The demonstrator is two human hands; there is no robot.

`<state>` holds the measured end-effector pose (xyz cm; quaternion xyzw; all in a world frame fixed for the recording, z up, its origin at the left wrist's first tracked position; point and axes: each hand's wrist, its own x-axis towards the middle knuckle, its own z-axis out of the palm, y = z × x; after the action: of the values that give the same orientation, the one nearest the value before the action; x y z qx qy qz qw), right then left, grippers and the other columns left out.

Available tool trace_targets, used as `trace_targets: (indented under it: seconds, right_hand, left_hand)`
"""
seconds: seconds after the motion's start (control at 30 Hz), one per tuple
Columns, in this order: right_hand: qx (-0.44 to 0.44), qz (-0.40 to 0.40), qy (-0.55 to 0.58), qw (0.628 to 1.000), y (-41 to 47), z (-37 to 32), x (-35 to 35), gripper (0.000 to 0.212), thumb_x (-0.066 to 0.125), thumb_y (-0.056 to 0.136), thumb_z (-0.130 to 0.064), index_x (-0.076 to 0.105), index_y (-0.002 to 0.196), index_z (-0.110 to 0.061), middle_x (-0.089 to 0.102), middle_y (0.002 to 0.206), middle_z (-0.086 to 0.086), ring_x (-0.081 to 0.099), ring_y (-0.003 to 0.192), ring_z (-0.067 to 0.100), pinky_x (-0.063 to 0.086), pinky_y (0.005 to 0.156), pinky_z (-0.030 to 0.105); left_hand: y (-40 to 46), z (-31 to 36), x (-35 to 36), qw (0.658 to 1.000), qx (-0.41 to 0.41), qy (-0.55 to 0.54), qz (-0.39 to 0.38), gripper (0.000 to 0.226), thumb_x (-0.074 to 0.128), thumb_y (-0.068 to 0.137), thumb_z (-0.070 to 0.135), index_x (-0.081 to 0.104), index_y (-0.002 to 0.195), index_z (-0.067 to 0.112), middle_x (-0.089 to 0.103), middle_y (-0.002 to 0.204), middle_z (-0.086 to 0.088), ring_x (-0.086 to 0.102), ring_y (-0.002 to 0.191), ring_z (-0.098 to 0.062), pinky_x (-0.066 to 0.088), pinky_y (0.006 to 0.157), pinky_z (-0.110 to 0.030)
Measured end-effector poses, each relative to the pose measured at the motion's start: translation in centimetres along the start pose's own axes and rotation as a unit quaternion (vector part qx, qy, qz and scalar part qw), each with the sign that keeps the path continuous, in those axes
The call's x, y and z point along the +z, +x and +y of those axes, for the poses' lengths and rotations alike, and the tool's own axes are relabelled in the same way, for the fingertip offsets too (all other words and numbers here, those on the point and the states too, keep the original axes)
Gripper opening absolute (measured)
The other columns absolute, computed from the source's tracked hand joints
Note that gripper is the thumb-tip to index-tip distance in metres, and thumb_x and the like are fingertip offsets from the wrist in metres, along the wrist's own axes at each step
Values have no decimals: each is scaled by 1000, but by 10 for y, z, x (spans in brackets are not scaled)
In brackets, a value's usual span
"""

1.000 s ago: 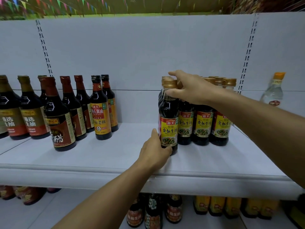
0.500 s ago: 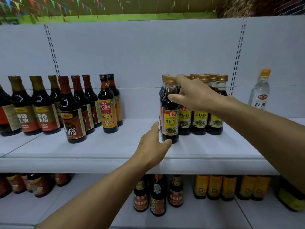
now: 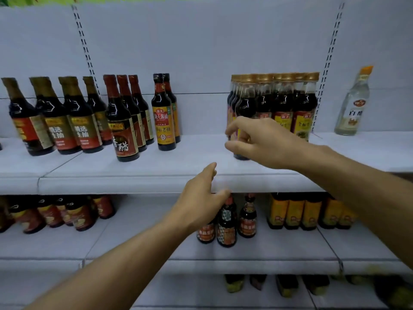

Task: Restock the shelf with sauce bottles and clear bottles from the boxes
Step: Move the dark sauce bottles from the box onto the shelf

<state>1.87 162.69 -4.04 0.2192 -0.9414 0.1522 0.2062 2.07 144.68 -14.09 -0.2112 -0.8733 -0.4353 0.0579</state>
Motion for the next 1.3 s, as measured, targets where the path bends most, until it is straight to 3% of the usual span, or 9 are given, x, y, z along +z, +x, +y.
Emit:
trace_targets:
  seconds: [0.2, 0.33, 0.5, 0.67, 0.83, 0.93, 1.1, 1.23, 1.3]
  right_hand:
    - [-27, -25, 8, 999, -30, -25, 37, 22, 56, 95, -41, 66, 98, -22, 62, 80, -13, 55, 73, 5, 48, 66, 32]
    - [-43, -52, 37, 997, -36, -33, 65, 20, 57, 94, -38, 68, 93, -21, 64, 79, -13, 58, 74, 8, 49, 68, 34]
    - [-47, -79, 83, 992, -37, -26, 95, 19, 57, 94, -36, 67, 88, -20, 61, 73, -13, 55, 69, 9, 48, 65, 37]
    - [-42, -131, 133, 982, -53, -11, 143, 19, 58, 95, -30, 68, 85, -17, 64, 74, -8, 58, 68, 7, 46, 63, 30]
    - [-15, -184, 189, 964, -76, 3, 197, 19, 58, 96, -24, 68, 85, -12, 54, 67, -16, 52, 61, -2, 42, 59, 22]
    - [-19, -224, 203, 953, -93, 10, 234, 17, 57, 96, -22, 65, 82, -17, 57, 70, -12, 51, 63, 3, 45, 61, 31]
    - [5, -279, 204, 938, -131, 26, 294, 18, 56, 96, -23, 64, 80, -16, 64, 78, -5, 56, 71, 12, 48, 66, 37]
    - [34, -317, 215, 923, -161, 36, 341, 22, 57, 96, -22, 62, 77, -12, 61, 72, -2, 53, 64, 10, 40, 59, 33]
    - [56, -334, 215, 916, -175, 40, 368, 20, 58, 96, -22, 65, 82, -9, 64, 76, 2, 56, 70, 15, 43, 62, 35]
  left_hand:
    - [-33, -33, 8, 999, -15, 6, -29, 38, 61, 93, 27, 56, 131, 24, 61, 129, 7, 56, 121, -8, 46, 101, -29]
    - [-55, -58, 16, 998, -42, -11, -41, 35, 62, 93, 30, 56, 128, 31, 60, 119, 18, 54, 98, 19, 42, 85, -4]
    - [-65, -82, 26, 994, -97, 7, -53, 52, 59, 95, 37, 46, 143, 24, 54, 140, 5, 51, 125, -10, 43, 105, -31]
    - [-80, -106, 54, 985, -158, -23, -67, 50, 59, 96, 32, 46, 143, 21, 54, 140, 0, 51, 127, -11, 43, 106, -30]
    - [-98, -137, 89, 970, -223, -51, -80, 49, 59, 96, 28, 47, 143, 19, 55, 140, -1, 52, 125, -12, 45, 105, -36]
    - [-111, -156, 114, 957, -272, -65, -80, 48, 59, 96, 29, 50, 141, 16, 58, 136, -1, 55, 122, -13, 47, 101, -31]
    - [-139, -193, 151, 944, -310, -79, -85, 24, 60, 96, 25, 64, 118, 18, 68, 109, 4, 65, 97, -14, 55, 77, -28]
    - [-161, -225, 178, 928, -351, -102, -76, 20, 62, 94, 19, 67, 113, 16, 68, 104, 4, 63, 97, -10, 51, 81, -23]
    - [-174, -243, 192, 920, -370, -107, -78, 15, 61, 94, 18, 68, 108, 15, 67, 97, 4, 61, 89, -7, 47, 74, -13]
